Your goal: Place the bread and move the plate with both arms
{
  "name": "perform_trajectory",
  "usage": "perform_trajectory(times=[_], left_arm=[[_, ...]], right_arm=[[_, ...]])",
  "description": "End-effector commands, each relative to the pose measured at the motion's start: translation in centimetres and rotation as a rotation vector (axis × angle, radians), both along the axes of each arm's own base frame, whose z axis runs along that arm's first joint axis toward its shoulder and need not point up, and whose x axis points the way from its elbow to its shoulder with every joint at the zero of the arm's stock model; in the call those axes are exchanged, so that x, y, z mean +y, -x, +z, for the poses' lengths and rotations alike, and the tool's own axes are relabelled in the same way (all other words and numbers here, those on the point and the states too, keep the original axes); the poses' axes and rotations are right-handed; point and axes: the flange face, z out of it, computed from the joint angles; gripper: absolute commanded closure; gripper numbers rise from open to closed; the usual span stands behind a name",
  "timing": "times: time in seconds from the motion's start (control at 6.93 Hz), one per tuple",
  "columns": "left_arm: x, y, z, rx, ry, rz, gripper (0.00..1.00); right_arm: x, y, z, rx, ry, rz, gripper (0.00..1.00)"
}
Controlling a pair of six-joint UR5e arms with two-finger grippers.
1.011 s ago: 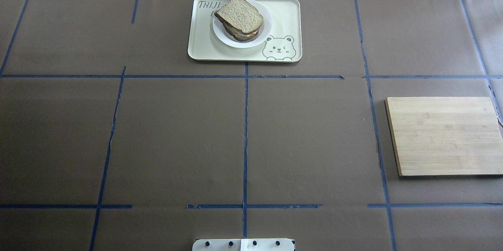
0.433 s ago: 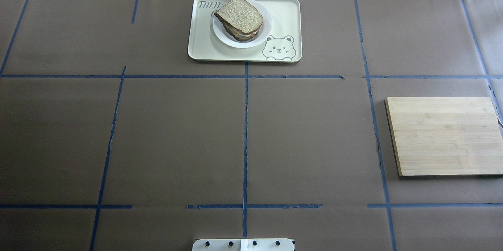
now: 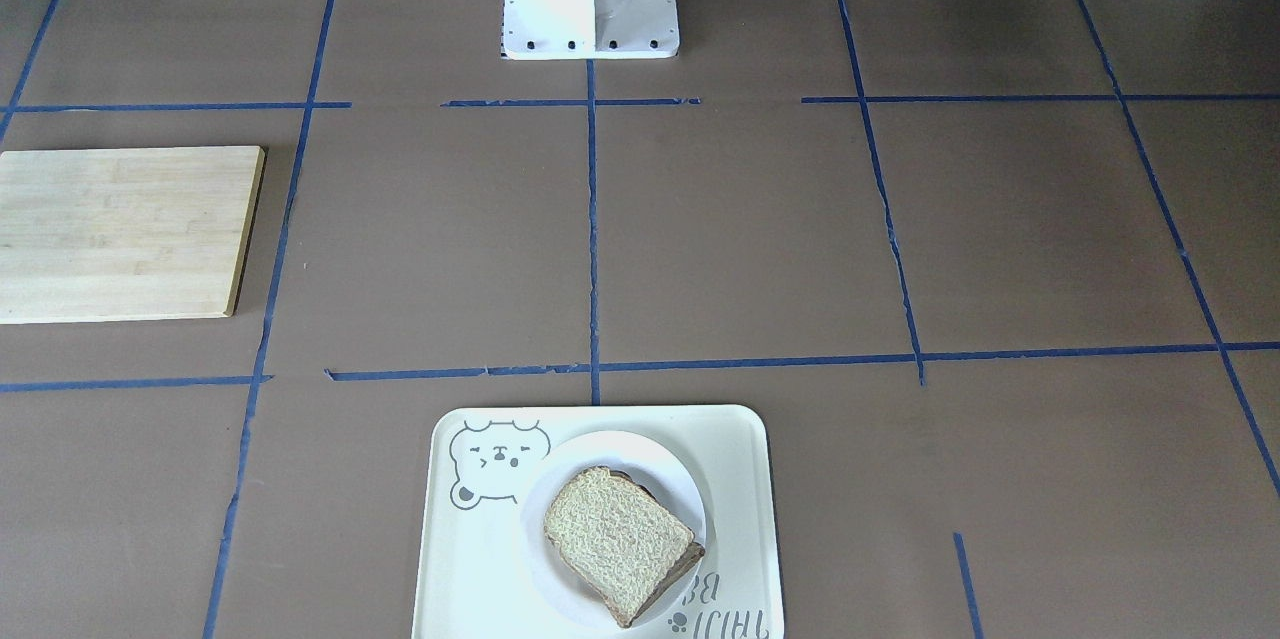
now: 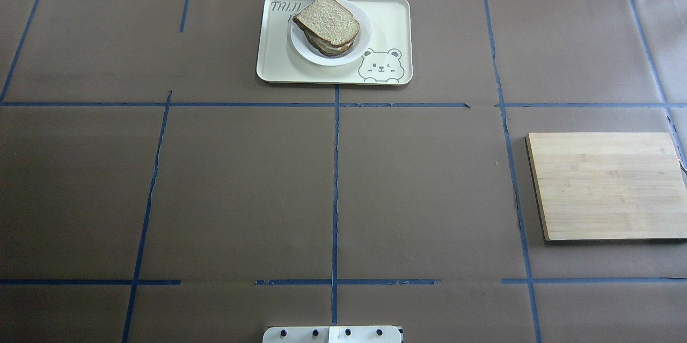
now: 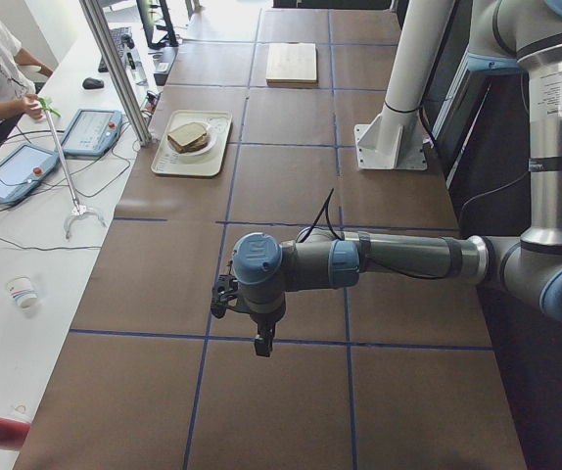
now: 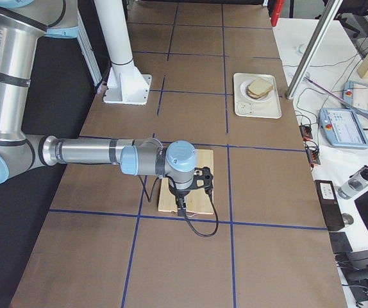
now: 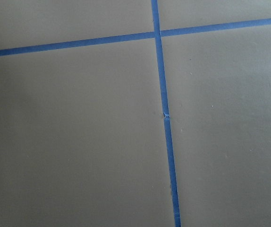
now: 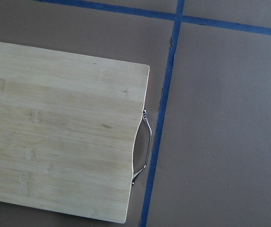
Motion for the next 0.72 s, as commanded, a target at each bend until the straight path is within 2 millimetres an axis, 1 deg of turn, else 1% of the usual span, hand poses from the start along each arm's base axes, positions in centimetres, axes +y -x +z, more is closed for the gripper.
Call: perform_trajectory(times=[0.0,0.29,0.58], left_arm=[[0.03,0.0,0.26,0.0,0.005,0.0,0.0],[-0.06,0.0,0.11,0.0,0.0,0.0,0.0],[-0.06,-0.05,0.19,-0.002,0.002,0.002,0.0]], right_arm=[[-0.34,0.03,-0.66,0.023,-0.021,-0.006,0.01],[-0.46,0.08,-1.57,0.024,-0.034,-0.005,0.01],[-0.55,0.45,-1.64,0.046,-0.04,-0.018,0.01]])
